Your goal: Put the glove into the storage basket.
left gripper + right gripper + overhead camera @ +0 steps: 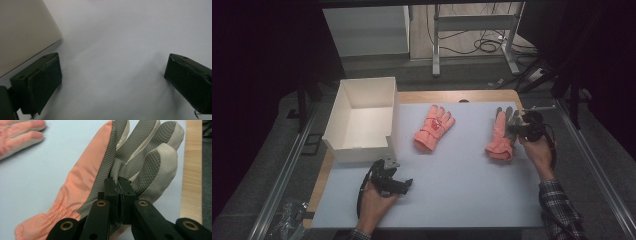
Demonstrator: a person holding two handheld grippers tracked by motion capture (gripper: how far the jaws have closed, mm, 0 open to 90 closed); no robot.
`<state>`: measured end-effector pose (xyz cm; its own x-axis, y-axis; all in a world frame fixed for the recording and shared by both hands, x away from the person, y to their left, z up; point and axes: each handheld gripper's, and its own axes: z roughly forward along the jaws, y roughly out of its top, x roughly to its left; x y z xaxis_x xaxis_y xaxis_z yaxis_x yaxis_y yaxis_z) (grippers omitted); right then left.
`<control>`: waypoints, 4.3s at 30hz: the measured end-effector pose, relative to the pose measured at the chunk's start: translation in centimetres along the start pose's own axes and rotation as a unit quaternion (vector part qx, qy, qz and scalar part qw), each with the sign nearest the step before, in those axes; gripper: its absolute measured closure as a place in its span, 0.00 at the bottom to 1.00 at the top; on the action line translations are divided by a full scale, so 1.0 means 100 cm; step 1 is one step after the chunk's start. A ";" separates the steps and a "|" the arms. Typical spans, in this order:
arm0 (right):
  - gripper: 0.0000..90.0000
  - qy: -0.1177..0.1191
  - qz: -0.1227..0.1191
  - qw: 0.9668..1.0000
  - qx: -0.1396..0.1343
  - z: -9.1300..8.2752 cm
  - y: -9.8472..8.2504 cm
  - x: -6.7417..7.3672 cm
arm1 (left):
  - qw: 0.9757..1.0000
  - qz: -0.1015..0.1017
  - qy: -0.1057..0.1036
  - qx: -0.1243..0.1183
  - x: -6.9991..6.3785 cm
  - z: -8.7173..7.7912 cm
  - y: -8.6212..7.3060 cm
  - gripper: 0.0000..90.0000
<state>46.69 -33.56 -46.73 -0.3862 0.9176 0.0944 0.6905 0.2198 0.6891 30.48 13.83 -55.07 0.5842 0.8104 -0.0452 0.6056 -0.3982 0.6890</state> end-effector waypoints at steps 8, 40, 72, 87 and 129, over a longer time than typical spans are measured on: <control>0.96 0.047 -0.006 0.999 -0.015 -0.024 -0.003 0.017 | 1.000 0.000 0.000 0.000 0.000 0.000 0.000 0.01; 0.95 0.178 -0.076 0.981 0.028 -0.013 -0.062 0.133 | 1.000 0.000 0.001 0.001 0.000 0.000 0.000 0.01; 0.54 0.117 -0.131 0.984 -0.016 0.013 -0.001 0.150 | 1.000 0.000 0.000 0.000 0.000 0.000 0.000 0.01; 0.58 0.112 -0.161 0.981 -0.009 0.053 0.041 0.174 | 1.000 0.001 0.000 0.001 0.000 0.000 0.000 0.01; 0.96 0.113 -0.171 0.977 0.052 0.118 0.078 0.202 | 1.000 0.000 0.000 0.001 0.000 0.000 0.000 0.01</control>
<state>51.50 -9.41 -47.91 -0.7223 0.6906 0.0365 0.5519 0.5439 0.6320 30.49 13.84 -55.08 0.5843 0.8103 -0.0450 0.6064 -0.3990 0.6879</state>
